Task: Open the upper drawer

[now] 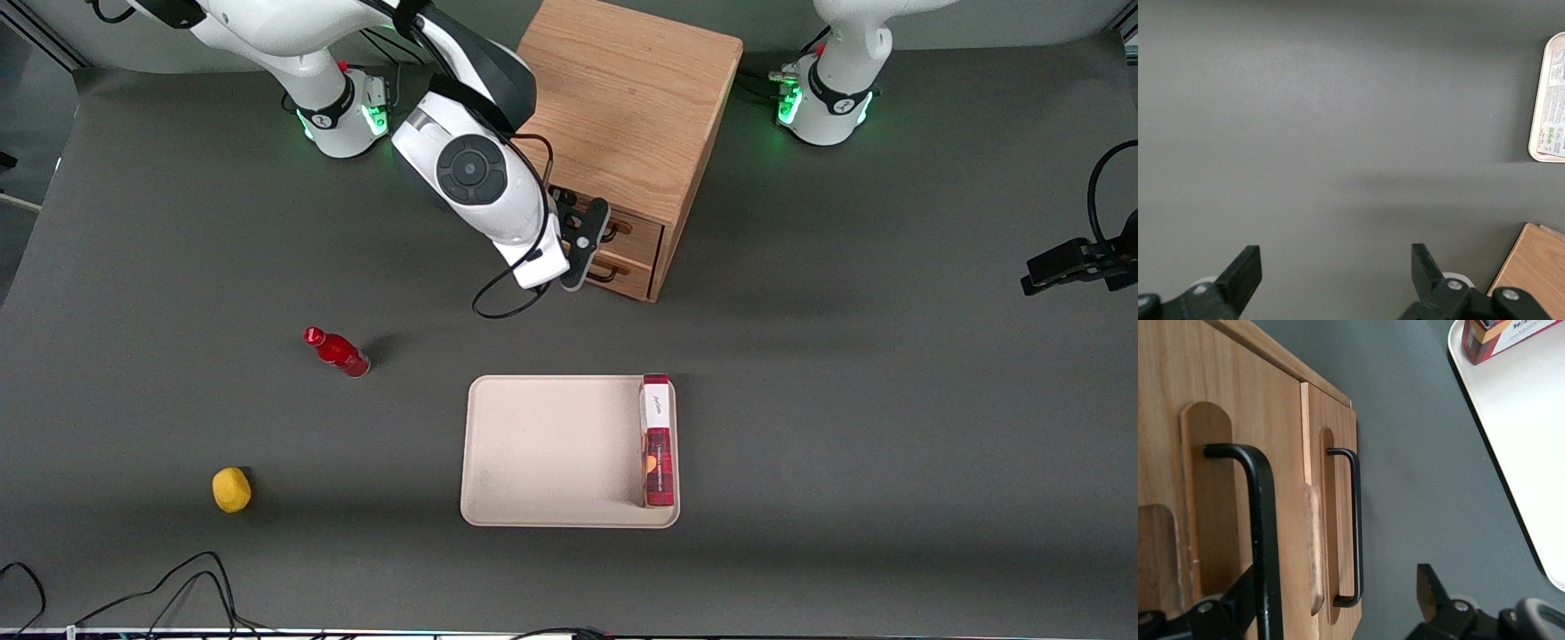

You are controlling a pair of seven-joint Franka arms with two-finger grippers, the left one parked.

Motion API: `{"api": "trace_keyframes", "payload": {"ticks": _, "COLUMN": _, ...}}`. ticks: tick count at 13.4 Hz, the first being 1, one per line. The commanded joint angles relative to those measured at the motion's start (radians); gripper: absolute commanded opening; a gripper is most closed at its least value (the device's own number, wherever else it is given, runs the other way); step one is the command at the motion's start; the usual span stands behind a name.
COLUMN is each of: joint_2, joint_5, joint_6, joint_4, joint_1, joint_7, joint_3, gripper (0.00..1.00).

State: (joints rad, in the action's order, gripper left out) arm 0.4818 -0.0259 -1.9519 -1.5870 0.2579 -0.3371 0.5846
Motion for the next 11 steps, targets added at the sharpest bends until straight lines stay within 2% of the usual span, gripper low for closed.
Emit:
{"api": "trace_keyframes", "payload": {"ticks": 1, "joint_2": 0.001, "joint_5": 0.015, "joint_6": -0.038, "joint_4": -0.013, "joint_1": 0.014, "joint_7": 0.013, "joint_3": -0.005, "gripper": 1.0}}
{"api": "trace_keyframes", "payload": {"ticks": 11, "joint_2": 0.0, "joint_5": 0.024, "joint_6": -0.044, "joint_4": -0.01, "joint_1": 0.003, "joint_7": 0.013, "joint_3": -0.015, "gripper": 1.0}}
